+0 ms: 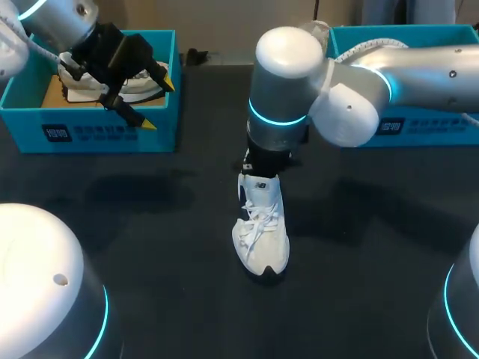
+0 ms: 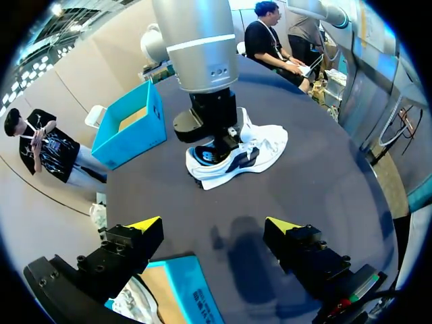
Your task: Take the shoe out of the shoebox, open the shoe tongue, remove and reinsert the insole, then place the shoe into the shoebox
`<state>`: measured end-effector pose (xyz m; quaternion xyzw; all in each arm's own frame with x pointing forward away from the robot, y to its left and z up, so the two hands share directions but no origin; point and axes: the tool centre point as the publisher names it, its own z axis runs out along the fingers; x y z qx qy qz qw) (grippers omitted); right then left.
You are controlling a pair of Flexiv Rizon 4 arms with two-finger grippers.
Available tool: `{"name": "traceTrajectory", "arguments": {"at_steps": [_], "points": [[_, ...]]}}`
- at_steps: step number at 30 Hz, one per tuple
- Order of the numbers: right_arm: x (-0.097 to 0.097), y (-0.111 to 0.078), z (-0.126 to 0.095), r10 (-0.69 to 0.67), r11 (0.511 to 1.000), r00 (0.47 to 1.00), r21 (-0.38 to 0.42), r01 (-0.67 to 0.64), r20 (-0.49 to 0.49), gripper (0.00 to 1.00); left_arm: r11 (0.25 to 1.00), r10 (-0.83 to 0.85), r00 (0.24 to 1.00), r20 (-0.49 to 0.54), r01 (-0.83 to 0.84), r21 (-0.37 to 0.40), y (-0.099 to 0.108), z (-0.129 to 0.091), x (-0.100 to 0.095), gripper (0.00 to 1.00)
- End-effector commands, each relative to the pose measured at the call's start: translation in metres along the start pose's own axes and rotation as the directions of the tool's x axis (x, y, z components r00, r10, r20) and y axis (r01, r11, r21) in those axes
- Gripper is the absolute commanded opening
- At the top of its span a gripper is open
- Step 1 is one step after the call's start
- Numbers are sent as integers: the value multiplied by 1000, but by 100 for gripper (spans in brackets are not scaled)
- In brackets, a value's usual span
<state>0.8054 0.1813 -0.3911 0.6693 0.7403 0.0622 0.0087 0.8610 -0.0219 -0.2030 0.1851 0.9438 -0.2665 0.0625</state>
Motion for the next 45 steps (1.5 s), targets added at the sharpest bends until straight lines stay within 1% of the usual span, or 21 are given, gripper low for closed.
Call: {"name": "traceTrajectory", "arguments": {"at_steps": [1,4,8,11,14,15,18,21,25,26,34,36,41,45], "points": [[2,3,-13,-3,1000,999,-24,3,34,0,1000,0,1000,-1,0,-3,0,-1,1,100],[4,8,-25,-17,999,998,-51,20,59,0,1000,0,1000,-1,0,-3,0,-1,1,100],[9,17,-32,-29,995,997,-90,36,75,0,1000,0,1000,-1,0,-3,0,-1,1,100],[9,24,-27,-7,990,996,-143,20,89,0,1000,0,1000,-1,0,-3,0,-1,1,100],[11,28,-21,6,984,997,-175,8,79,0,1000,0,1000,-1,0,-3,0,-1,1,100],[12,28,-20,7,985,997,-175,7,79,0,1000,0,1000,-1,0,-3,0,-1,1,100],[12,30,-11,9,976,997,-219,9,80,0,1000,0,1000,-1,0,-3,0,-1,1,100],[12,31,-3,12,974,996,-227,8,87,0,1000,0,1000,-1,0,-3,0,-1,1,100],[10,30,12,21,977,993,-214,4,116,0,1000,0,1000,-1,0,-3,0,-1,1,100],[10,29,14,18,977,994,-214,6,108,0,1000,0,1000,-1,0,-3,0,-1,1,100],[4,26,17,35,977,994,-212,-13,104,0,1000,0,1000,-1,0,-3,0,-1,1,100],[2,25,15,39,978,994,-210,-16,107,0,1000,0,1000,-1,0,-3,0,-1,1,100],[2,22,-5,49,973,992,-229,-21,118,0,1000,0,1000,-1,0,-3,0,-1,1,100],[4,24,-16,43,968,991,-251,-11,124,0,1000,0,1000,-1,0,-3,0,-1,1,100]]}}
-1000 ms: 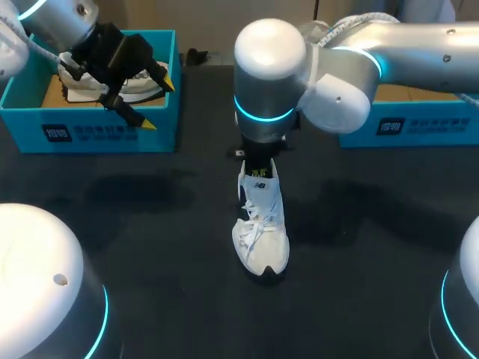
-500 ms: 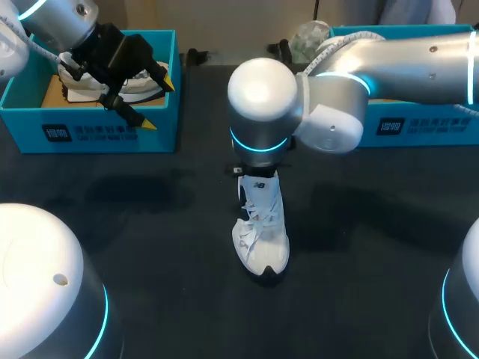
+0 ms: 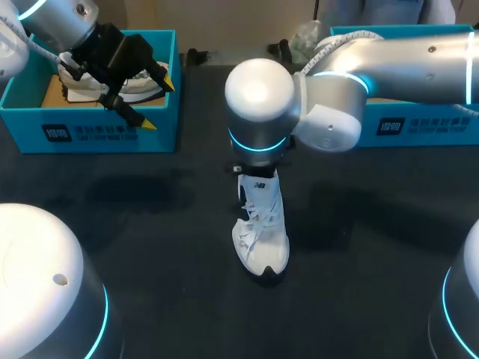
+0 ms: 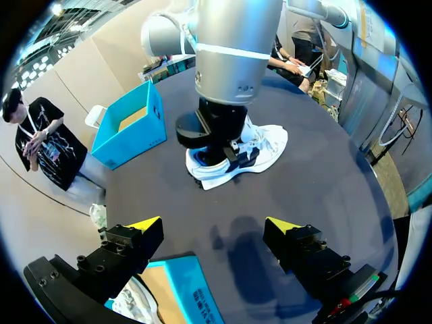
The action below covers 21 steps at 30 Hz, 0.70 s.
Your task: Take the shoe out of the shoebox, open the shoe tongue, remove and reinsert the insole, then place the shoe into the shoebox
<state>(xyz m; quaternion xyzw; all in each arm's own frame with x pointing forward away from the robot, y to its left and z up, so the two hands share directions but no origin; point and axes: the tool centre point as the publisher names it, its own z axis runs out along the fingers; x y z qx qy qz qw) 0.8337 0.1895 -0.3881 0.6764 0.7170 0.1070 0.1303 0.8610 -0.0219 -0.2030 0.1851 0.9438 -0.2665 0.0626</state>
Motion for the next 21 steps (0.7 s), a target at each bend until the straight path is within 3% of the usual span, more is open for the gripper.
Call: {"name": "traceTrajectory", "arguments": {"at_steps": [1,11,21], "points": [[-3,1,-20,1,999,1000,-35,-1,8,0,1000,0,1000,-1,0,-3,0,-1,1,100],[-6,26,-29,18,989,999,-146,-13,28,0,1000,0,1000,-1,0,-3,0,-1,1,100],[3,32,2,-11,978,1000,-208,16,26,0,1000,0,1000,-1,0,-3,0,-1,1,100]]}}
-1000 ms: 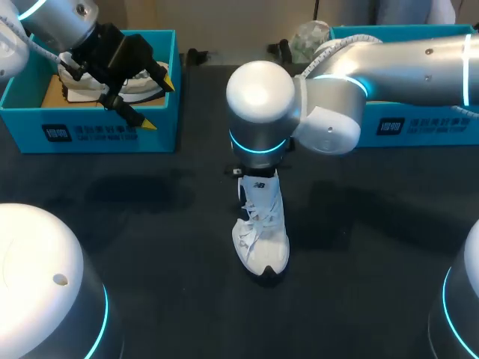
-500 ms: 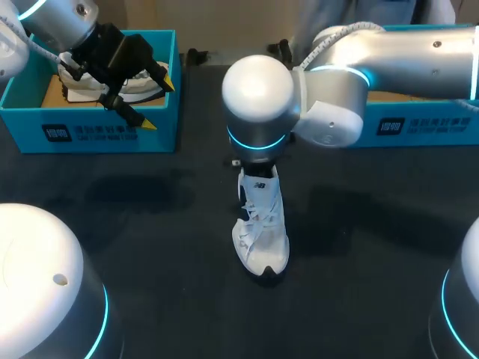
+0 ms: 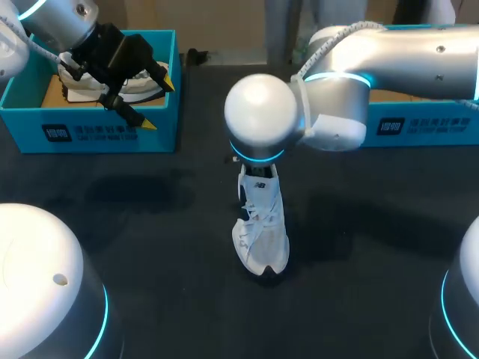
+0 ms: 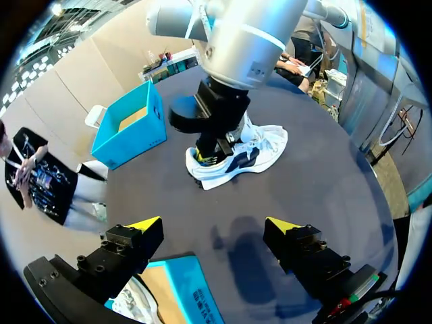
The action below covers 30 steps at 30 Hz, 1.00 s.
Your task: Take the shoe out of the shoebox, open the shoe tongue, remove and reinsert the insole, then place the shoe into the shoebox
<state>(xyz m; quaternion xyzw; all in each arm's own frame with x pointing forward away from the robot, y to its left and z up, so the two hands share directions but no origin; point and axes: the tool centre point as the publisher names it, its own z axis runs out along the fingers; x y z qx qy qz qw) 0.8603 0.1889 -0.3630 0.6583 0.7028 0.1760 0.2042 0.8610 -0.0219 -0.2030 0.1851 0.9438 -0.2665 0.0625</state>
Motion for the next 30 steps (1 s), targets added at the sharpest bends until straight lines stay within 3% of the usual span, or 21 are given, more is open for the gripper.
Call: {"name": "traceTrajectory", "arguments": {"at_steps": [1,8,15,22,30], "points": [[7,-6,19,-11,1000,1000,-4,11,12,0,1000,0,1000,-1,0,-3,0,-1,1,100],[6,-17,37,-9,1000,1000,-1,9,18,0,1000,0,1000,-1,0,-3,0,-1,1,100],[6,-22,42,-2,999,1000,33,1,19,0,1000,0,1000,-1,0,-3,0,-1,1,100],[2,-16,21,-3,1000,1000,24,3,31,0,1000,0,1000,-1,0,-3,0,-1,1,100],[1,5,2,-15,999,999,-51,17,44,0,1000,0,1000,-1,0,-3,0,-1,1,100]]}}
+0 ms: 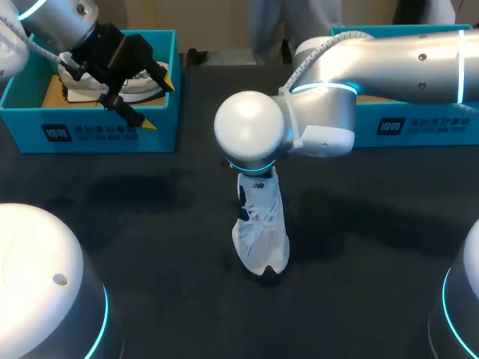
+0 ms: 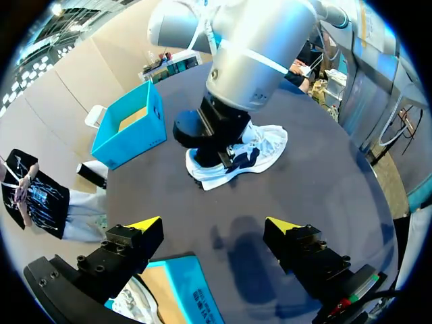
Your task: Take the shoe out of the shoebox, open the shoe tongue, remove and reinsert the insole, then place the shoe into the shoebox
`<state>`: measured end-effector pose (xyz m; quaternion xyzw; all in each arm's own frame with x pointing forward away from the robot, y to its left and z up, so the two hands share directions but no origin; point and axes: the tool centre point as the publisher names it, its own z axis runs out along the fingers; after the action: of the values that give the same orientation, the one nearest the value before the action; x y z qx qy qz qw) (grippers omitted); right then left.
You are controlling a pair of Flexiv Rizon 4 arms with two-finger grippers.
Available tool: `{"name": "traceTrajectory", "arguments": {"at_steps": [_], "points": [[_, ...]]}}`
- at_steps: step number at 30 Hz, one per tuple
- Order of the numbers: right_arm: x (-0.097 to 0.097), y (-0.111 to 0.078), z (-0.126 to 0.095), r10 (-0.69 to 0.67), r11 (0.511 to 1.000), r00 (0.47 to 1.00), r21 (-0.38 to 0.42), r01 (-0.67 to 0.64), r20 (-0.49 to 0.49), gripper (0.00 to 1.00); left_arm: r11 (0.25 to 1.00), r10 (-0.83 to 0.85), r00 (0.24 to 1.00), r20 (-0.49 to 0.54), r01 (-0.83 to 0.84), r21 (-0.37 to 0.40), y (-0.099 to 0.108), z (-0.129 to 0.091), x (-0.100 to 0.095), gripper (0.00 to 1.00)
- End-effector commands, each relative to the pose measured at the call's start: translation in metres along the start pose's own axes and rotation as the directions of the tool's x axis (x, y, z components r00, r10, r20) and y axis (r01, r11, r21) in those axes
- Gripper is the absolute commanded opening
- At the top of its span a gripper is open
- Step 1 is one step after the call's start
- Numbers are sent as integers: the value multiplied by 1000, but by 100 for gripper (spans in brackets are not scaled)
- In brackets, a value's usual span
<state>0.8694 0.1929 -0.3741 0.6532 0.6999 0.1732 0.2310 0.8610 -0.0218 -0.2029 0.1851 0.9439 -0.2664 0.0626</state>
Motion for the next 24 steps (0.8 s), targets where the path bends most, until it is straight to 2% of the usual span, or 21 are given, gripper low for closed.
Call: {"name": "traceTrajectory", "arguments": {"at_steps": [1,7,11,17,24], "points": [[-3,4,-10,-2,1000,1000,-24,2,2,0,1000,0,1000,-1,0,-3,0,-1,1,100],[1,8,10,-6,999,999,-54,4,-33,0,1000,0,1000,-1,0,-3,0,-1,1,100],[6,3,29,-27,999,999,-44,25,-42,0,1000,0,1000,-1,0,-3,0,-1,1,100],[7,-11,47,-33,999,998,35,35,-50,0,1000,0,1000,-1,0,-3,0,-1,1,100],[1,-25,45,-36,991,998,130,43,-55,0,1000,0,1000,-1,0,-3,0,-1,1,100]]}}
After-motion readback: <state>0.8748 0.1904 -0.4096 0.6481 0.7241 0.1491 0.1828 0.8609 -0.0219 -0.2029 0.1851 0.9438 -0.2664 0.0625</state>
